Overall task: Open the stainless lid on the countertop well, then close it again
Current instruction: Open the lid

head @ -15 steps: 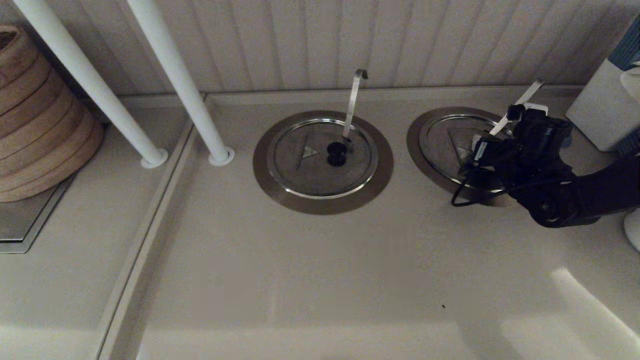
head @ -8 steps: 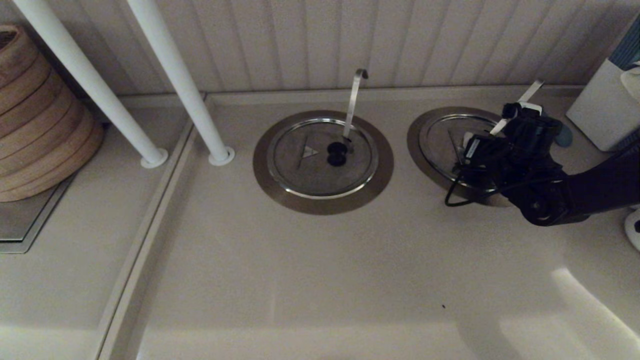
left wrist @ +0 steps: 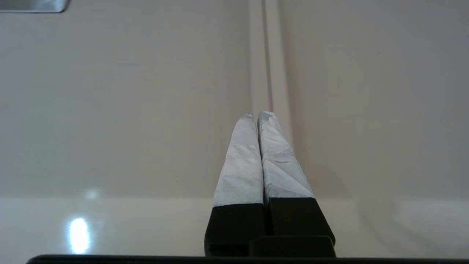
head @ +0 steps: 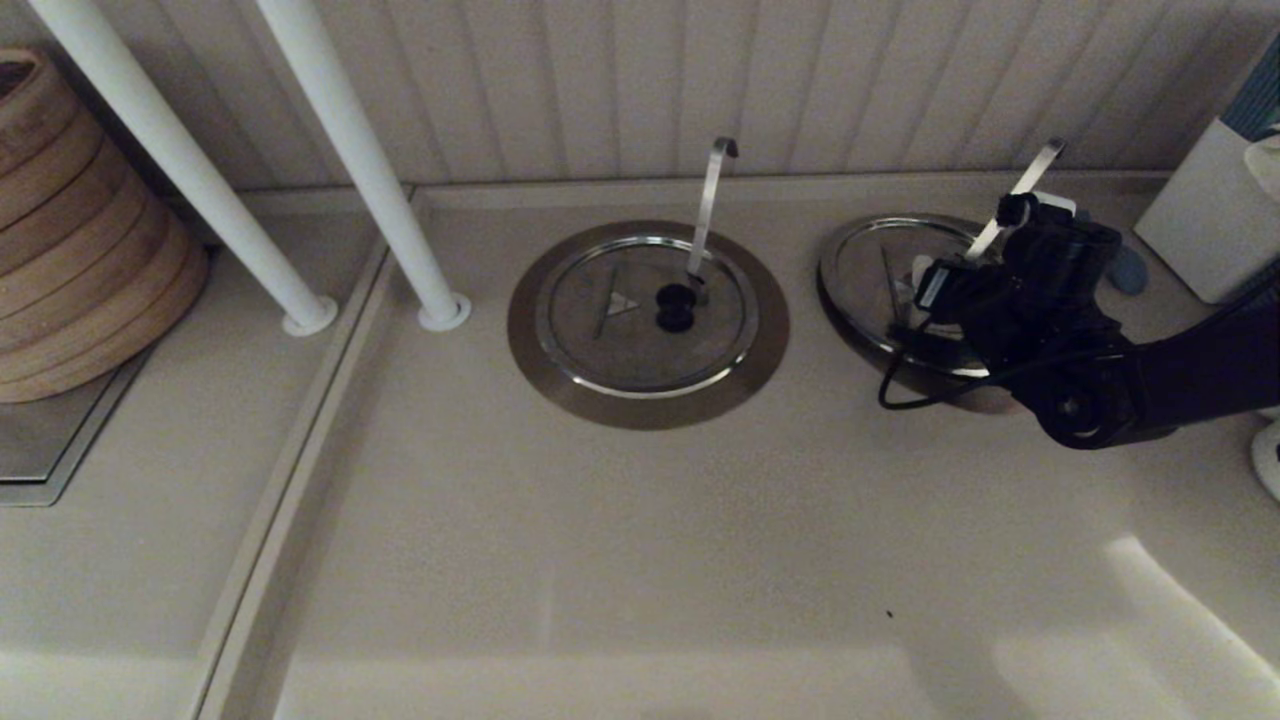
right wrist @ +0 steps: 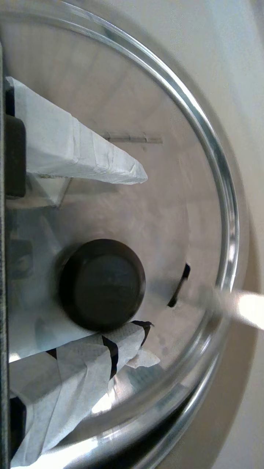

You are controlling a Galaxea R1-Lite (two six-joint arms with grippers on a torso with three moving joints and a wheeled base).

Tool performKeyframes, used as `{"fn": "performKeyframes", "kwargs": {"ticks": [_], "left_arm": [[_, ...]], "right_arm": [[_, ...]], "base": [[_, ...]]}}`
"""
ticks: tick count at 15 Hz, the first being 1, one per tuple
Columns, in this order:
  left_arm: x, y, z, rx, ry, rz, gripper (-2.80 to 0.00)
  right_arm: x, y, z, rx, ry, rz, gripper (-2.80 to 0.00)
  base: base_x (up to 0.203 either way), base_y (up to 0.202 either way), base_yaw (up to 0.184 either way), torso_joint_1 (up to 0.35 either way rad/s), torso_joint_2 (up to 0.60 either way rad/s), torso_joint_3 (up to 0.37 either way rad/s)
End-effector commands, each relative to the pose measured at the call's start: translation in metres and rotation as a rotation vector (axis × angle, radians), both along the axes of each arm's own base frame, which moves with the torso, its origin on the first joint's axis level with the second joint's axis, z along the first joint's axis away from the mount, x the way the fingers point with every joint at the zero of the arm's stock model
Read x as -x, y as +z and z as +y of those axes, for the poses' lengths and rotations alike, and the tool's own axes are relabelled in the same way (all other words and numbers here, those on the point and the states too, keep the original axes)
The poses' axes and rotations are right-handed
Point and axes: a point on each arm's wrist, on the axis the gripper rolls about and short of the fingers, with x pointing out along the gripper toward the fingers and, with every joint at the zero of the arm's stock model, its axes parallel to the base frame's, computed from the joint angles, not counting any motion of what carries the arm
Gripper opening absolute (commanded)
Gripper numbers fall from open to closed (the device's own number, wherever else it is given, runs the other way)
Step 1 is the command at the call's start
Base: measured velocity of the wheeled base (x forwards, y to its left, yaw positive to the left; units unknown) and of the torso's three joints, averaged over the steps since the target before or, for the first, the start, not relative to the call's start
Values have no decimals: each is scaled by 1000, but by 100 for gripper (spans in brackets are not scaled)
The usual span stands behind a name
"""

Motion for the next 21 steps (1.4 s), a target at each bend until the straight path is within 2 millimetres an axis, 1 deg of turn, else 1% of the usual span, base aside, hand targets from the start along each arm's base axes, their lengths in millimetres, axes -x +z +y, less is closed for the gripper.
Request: {"fn": "performKeyframes", "kwargs": {"ticks": [1,4,7,10,14,16,19,21], "left_arm": [[0,0,0,0,1,1,-280],[0,0,0,0,0,1,-280],[0,0,0,0,1,1,-280],[0,0,0,0,0,1,-280],[0,0,0,0,1,1,-280],[0,0,0,0,0,1,-280],[0,0,0,0,0,1,-280],[0,0,0,0,1,1,-280]], "right_arm": [[8,14,0,-7,-1,-39,0],[11,19,2,-9,4,-51,0],[4,7,0,-2,-6,-20,0],[-1,1,-3,2,-14,-5,0],[-18,-19,-19,11,-58,30,0],[-21,-24,-22,21,-65,46,0],[-20,-26,-22,67,-66,75,0],[-10,-20,-21,120,-61,126,0]], "base": [[0,0,0,0,0,0],[0,0,0,0,0,0],[0,0,0,0,0,0],[0,0,0,0,0,0],[0,0,0,0,0,0],[0,0,0,0,0,0],[0,0,0,0,0,0],[0,0,0,0,0,0]]}}
